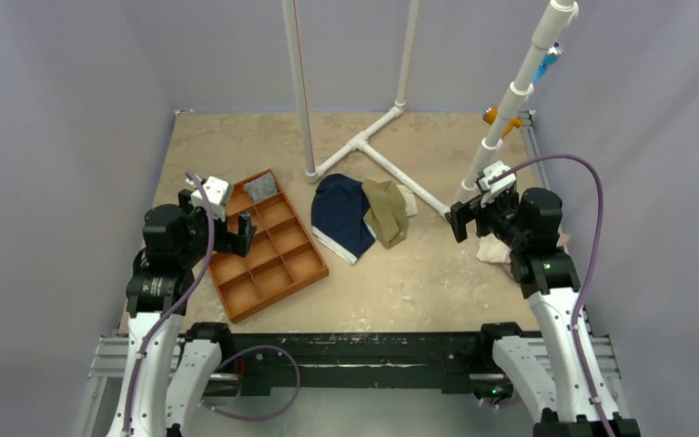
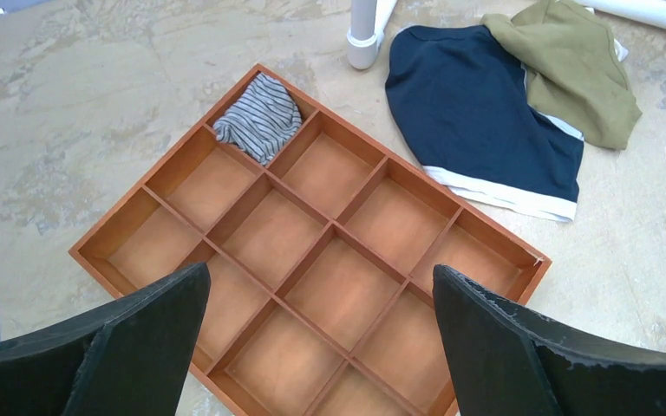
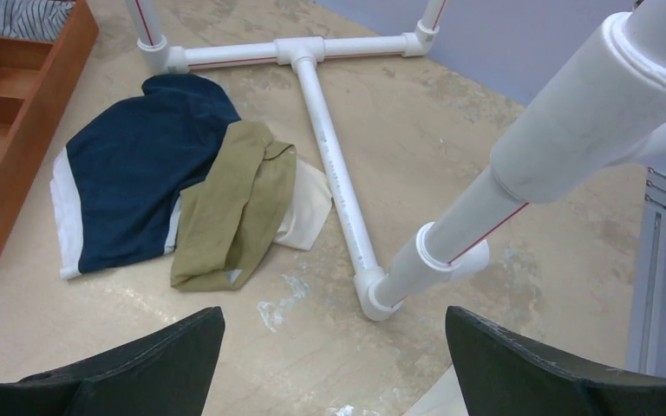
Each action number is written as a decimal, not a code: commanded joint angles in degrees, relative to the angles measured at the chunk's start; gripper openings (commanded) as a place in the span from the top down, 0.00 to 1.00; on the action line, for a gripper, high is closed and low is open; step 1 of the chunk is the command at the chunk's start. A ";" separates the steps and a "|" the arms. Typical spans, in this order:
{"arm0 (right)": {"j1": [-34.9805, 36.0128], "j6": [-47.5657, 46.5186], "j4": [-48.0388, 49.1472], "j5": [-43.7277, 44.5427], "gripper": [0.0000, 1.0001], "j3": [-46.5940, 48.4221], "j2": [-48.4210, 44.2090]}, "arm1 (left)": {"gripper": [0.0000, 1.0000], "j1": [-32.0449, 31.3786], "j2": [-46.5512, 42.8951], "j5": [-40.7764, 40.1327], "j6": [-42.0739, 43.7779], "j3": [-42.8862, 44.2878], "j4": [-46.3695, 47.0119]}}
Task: Roll the underwear
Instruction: Move the storage box to the corner of the board.
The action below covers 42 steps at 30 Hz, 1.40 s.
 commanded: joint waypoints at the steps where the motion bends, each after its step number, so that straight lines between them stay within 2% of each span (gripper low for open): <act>1: -0.20 -0.29 1.62 1.69 0.01 -0.15 -1.32 | 0.00 0.38 0.58 -0.70 1.09 -0.56 1.88; 17: -0.20 -0.03 1.50 0.72 0.01 -0.45 -1.63 | 0.00 0.38 0.60 -2.64 1.20 -1.02 1.70; 23: -0.19 -2.06 0.36 -4.91 0.01 1.56 0.18 | 0.00 0.38 6.25 -7.29 4.17 3.87 -4.80; 27: -0.23 -7.55 -4.92 -11.27 0.01 4.63 3.58 | 0.00 0.38 9.60 -6.74 8.95 4.69 -8.25; 31: -0.18 -8.27 -4.99 -15.84 0.01 2.07 4.11 | 0.00 0.38 11.11 -4.64 12.95 3.71 -9.50; 34: -0.19 -9.12 -5.87 -15.09 0.01 2.09 2.98 | 0.04 0.38 13.93 -3.39 15.49 3.75 -10.66; 42: -0.17 -8.96 -6.20 -15.51 0.01 1.01 1.84 | 0.24 -2.78 20.91 -6.47 20.86 1.58 -16.09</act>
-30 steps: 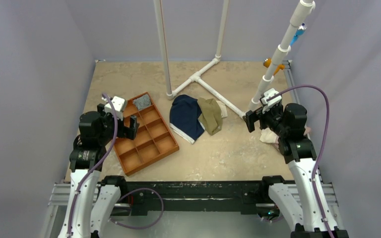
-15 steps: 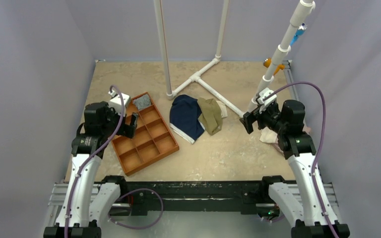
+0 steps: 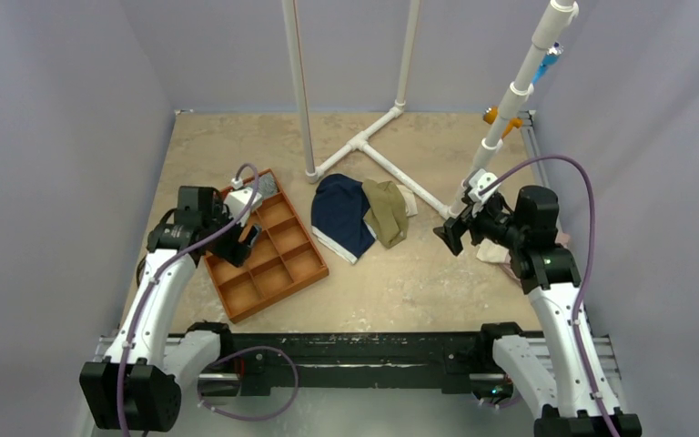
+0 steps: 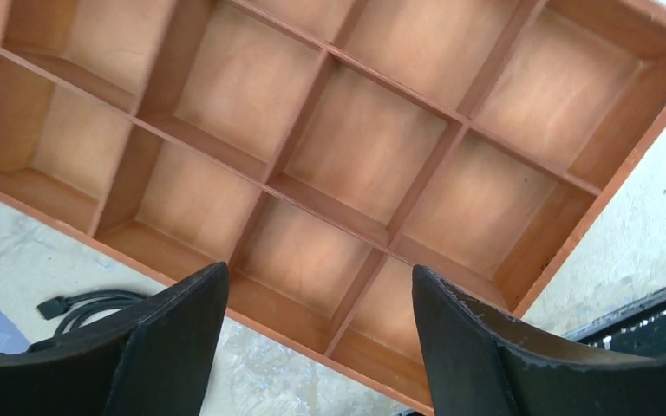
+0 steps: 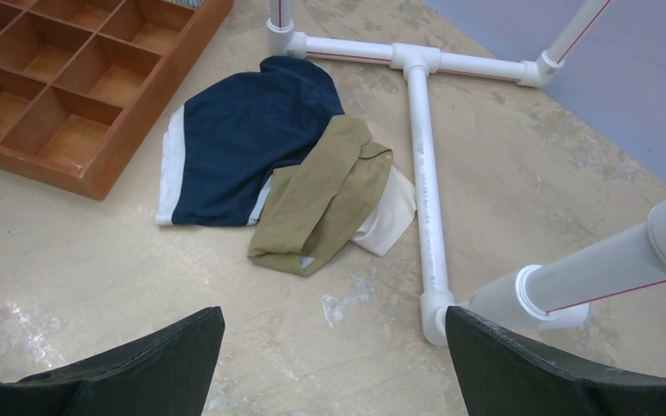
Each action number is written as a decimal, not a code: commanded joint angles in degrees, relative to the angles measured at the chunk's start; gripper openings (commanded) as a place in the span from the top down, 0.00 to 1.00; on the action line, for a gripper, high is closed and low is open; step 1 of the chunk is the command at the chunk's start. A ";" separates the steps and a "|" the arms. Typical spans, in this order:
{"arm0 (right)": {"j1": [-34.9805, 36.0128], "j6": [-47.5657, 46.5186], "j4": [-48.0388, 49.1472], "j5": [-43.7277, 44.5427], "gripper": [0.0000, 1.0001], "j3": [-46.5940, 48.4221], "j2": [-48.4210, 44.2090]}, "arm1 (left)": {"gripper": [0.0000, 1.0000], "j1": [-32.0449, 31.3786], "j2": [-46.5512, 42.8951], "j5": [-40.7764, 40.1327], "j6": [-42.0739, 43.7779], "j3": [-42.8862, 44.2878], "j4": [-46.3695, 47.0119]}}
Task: Roll the underwear
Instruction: Move the storage box to the corner of the board.
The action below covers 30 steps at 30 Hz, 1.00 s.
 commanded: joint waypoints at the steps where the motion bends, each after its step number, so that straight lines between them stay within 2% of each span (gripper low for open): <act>1: -0.20 -0.87 -0.47 -1.77 0.01 -0.61 0.18 | 0.26 -2.83 1.01 -1.21 4.63 -1.67 -3.74; 7: -0.24 -0.87 -0.45 -1.64 0.01 -0.66 0.99 | 0.30 -7.96 4.06 -5.21 6.82 -6.87 -2.51; 18: -0.21 -1.18 -0.54 -0.94 0.01 -1.03 0.95 | 0.58 -7.63 12.79 -12.11 17.61 -9.95 -0.76; 22: -0.22 -1.37 -0.78 -0.92 0.01 -1.16 1.07 | 0.73 -4.94 18.18 -13.22 20.92 -9.36 2.11; 26: -0.22 -1.53 -1.06 -1.09 0.01 -1.01 1.67 | 0.94 0.97 24.32 -12.85 24.14 -3.82 1.28; 28: -0.20 -1.57 -1.13 -1.09 0.01 -0.88 1.90 | 1.00 3.68 26.82 -13.38 25.33 -0.76 1.41; 30: -0.27 -1.63 -1.22 -1.03 0.01 -0.85 2.09 | 1.00 4.42 29.09 -14.05 26.04 2.07 1.91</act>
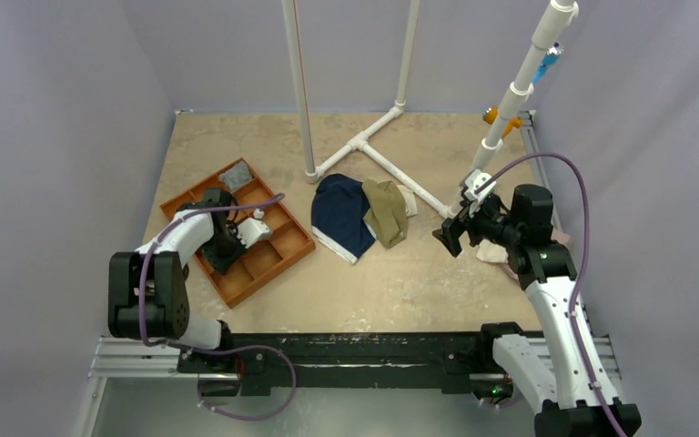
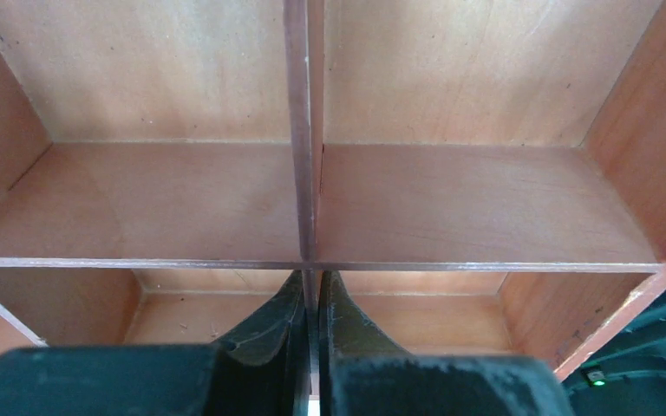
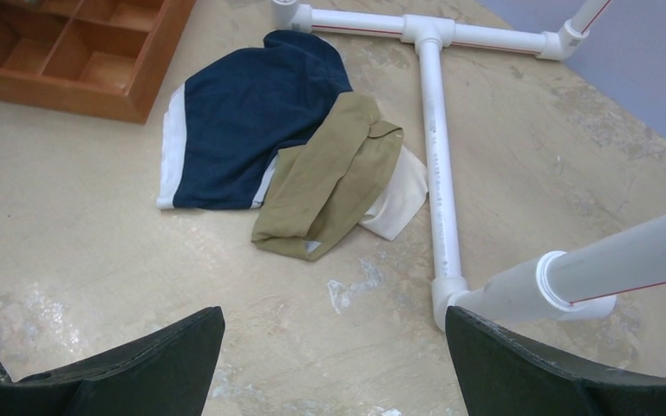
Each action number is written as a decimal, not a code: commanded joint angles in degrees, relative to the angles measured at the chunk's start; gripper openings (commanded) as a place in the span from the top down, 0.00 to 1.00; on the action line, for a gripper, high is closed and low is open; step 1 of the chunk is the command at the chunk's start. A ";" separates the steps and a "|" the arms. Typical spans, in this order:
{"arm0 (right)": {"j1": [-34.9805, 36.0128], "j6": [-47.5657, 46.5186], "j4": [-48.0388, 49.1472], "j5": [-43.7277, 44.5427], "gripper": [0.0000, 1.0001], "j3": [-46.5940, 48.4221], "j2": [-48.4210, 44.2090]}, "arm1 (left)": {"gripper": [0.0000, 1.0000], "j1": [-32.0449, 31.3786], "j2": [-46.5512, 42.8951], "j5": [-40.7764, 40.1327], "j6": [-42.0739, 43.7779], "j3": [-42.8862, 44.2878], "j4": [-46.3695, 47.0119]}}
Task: Roll the underwear
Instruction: Move the storage box to the corner of the board.
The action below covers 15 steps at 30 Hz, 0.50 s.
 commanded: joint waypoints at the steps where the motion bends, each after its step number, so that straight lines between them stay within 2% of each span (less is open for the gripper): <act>1: -0.22 -0.70 -0.73 -0.98 0.01 0.06 0.34 | 1.00 3.79 4.38 -3.28 2.64 8.45 3.05; 8: -0.21 -0.81 -0.82 -0.90 0.01 -0.14 0.15 | 1.00 5.61 15.37 -5.91 6.58 20.88 0.27; 15: -0.20 -0.85 -1.05 -0.85 0.01 0.01 0.97 | 1.00 6.50 17.79 -9.10 20.36 21.32 1.37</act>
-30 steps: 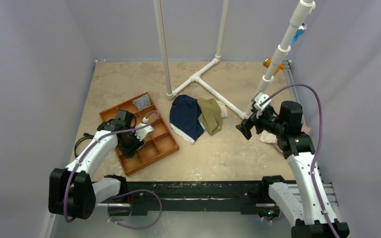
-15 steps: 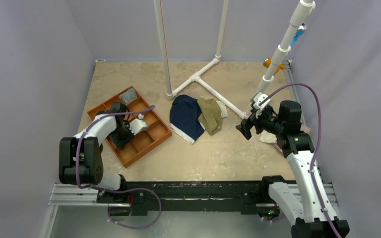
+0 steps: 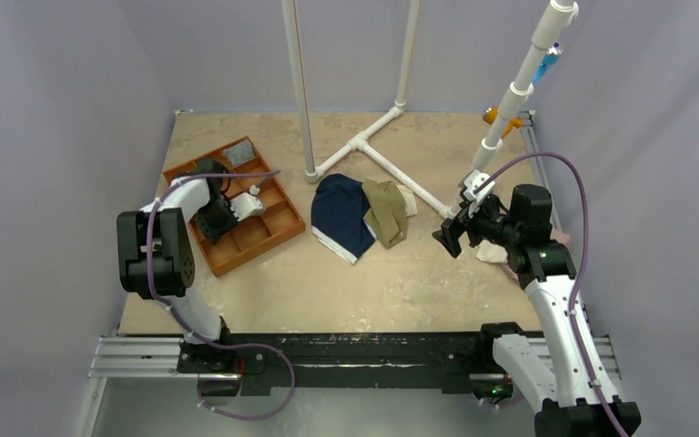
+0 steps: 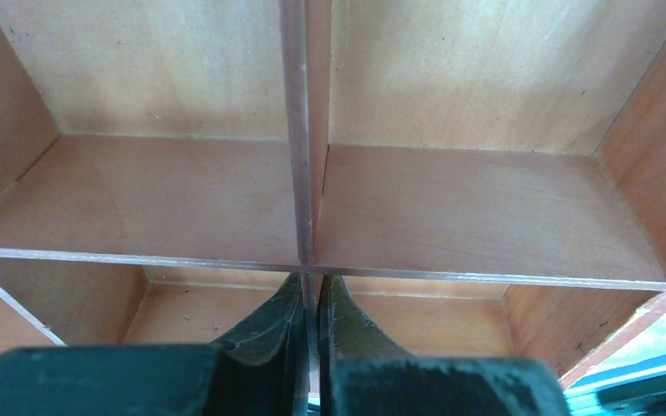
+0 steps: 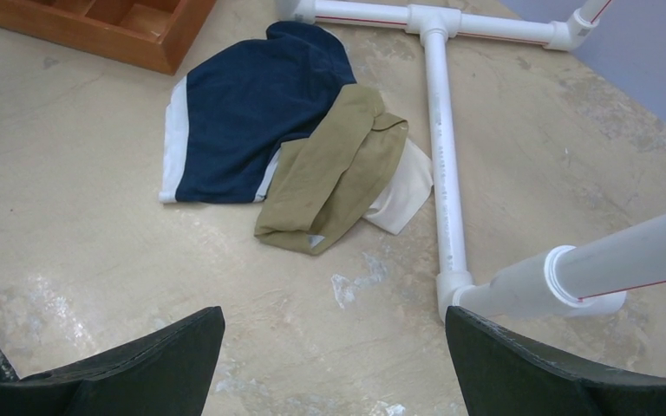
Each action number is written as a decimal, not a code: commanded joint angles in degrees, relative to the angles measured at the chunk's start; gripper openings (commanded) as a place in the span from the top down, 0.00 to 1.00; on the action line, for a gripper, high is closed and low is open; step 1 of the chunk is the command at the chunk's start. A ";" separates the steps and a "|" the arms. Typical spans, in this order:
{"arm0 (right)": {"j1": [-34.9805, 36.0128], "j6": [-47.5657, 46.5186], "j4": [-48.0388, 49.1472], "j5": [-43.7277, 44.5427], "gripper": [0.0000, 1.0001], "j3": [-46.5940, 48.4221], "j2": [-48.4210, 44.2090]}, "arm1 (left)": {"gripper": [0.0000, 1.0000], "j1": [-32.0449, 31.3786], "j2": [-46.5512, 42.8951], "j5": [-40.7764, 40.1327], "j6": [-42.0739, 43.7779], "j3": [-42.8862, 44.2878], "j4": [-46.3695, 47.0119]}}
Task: Roll the underwear
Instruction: Move the storage box to the corner of the board.
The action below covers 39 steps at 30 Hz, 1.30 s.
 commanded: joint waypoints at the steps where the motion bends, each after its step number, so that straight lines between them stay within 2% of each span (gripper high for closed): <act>1: -0.22 -0.54 -0.25 -0.91 0.01 0.03 0.30 | 1.00 1.52 0.64 -5.64 12.41 2.17 1.27; 5: -0.22 -0.56 -0.18 -0.83 0.01 -0.03 0.37 | 1.00 3.83 3.62 -7.36 18.01 3.15 2.57; 13: -0.17 -0.37 -0.14 -0.91 0.01 -0.05 1.38 | 0.95 9.52 8.86 -12.37 28.36 1.41 13.45; 20: -0.17 -0.22 -0.27 -1.01 0.01 0.15 2.19 | 0.84 13.16 8.52 -10.73 29.41 2.00 16.44; 28: -0.20 -2.02 -1.77 -0.06 0.01 0.90 1.60 | 0.58 12.88 1.02 -3.58 23.48 1.67 18.04; 33: -0.11 -6.50 -5.07 0.89 0.01 1.63 2.18 | 0.46 12.77 -5.34 3.29 15.04 4.24 12.22; 37: -0.12 -11.00 -7.56 3.41 0.01 1.98 2.91 | 0.27 11.87 -11.77 10.25 7.81 6.12 6.14; 39: -0.12 -13.04 -8.63 7.55 0.01 2.19 2.71 | 0.20 10.45 -15.72 13.50 4.49 5.63 3.78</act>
